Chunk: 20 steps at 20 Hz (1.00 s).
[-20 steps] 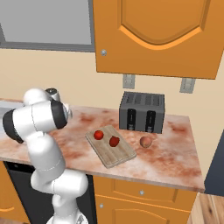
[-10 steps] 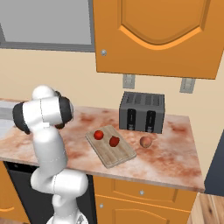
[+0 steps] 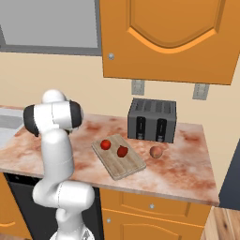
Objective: Place the avocado, onion, tomato, and bell pepper on the cutting board.
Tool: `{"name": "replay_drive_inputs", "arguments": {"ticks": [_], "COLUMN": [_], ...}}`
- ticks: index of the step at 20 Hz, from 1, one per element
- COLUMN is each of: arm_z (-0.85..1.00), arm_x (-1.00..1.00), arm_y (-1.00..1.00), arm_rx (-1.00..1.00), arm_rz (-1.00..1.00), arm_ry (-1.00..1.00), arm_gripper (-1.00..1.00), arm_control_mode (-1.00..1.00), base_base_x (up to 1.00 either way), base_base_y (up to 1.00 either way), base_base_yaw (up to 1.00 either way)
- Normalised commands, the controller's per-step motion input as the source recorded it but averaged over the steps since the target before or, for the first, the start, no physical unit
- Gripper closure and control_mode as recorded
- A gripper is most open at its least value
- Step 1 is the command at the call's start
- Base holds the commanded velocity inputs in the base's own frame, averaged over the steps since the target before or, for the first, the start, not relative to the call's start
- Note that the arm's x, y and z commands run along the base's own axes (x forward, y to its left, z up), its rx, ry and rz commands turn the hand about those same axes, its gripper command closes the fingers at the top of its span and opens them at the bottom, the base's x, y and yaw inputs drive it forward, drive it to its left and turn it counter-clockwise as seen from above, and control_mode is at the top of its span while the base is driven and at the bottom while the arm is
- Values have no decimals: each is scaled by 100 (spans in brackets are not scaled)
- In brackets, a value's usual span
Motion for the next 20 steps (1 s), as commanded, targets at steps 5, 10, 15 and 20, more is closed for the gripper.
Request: {"name": "replay_drive_inputs", "arguments": {"ticks": [5, 10, 15, 20], "arm_z": [-2, 14, 45, 61], "arm_x": [-5, -23, -48, -57], "arm_y": [2, 0, 0, -28], "arm_rx": [0, 0, 0, 0], "arm_rz": [-3, -5, -4, -7], "arm_ry": [1, 0, -4, -1], "arm_gripper": [100, 100, 100, 100], "arm_control_mode": [-100, -100, -100, -100], "base_base_x": [0, 0, 0, 0], "base_base_y": [0, 0, 0, 0], "base_base_yaw": [0, 0, 0, 0]}}
